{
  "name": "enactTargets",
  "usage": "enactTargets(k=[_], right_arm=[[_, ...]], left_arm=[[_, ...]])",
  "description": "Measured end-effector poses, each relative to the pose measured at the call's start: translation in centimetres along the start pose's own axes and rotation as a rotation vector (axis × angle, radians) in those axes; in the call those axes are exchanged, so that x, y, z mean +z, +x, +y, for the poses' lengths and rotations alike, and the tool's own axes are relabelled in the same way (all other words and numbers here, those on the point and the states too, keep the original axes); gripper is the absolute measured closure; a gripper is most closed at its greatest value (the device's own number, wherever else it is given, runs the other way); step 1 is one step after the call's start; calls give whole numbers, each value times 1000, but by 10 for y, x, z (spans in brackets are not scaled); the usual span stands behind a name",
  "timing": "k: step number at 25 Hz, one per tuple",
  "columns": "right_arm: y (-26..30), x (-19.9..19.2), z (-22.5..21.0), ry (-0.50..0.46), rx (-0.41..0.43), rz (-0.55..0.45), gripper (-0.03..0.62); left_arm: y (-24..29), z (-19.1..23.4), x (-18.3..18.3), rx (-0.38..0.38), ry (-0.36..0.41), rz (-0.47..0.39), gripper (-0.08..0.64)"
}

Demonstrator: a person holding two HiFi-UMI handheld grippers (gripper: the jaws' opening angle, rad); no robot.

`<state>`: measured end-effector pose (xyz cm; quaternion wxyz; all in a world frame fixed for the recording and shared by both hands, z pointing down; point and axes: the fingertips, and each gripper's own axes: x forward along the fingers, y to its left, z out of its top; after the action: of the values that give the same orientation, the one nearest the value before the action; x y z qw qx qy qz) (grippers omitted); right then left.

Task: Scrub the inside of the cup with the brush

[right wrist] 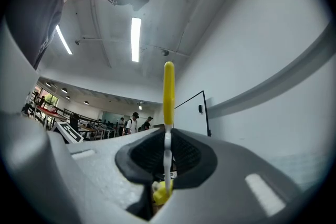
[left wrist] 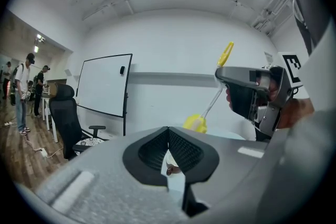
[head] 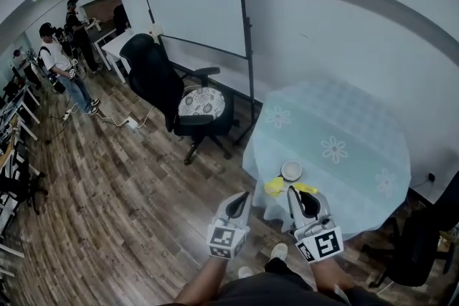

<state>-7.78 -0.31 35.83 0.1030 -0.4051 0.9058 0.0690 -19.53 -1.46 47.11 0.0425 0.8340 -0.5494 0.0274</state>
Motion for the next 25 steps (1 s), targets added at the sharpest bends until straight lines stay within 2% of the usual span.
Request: enactTargets(k=[8, 18, 25], right_arm=[[23, -5, -80, 10, -6, -12, 554], [31, -29, -180, 42, -38, -5, 554], [31, -48, -225, 62, -69, 14, 554]], left_arm=[[78, -5, 12, 15, 29, 4, 554], [168, -28, -4, 10, 49, 57, 554], [206, -41, -17, -4, 69, 99, 554]])
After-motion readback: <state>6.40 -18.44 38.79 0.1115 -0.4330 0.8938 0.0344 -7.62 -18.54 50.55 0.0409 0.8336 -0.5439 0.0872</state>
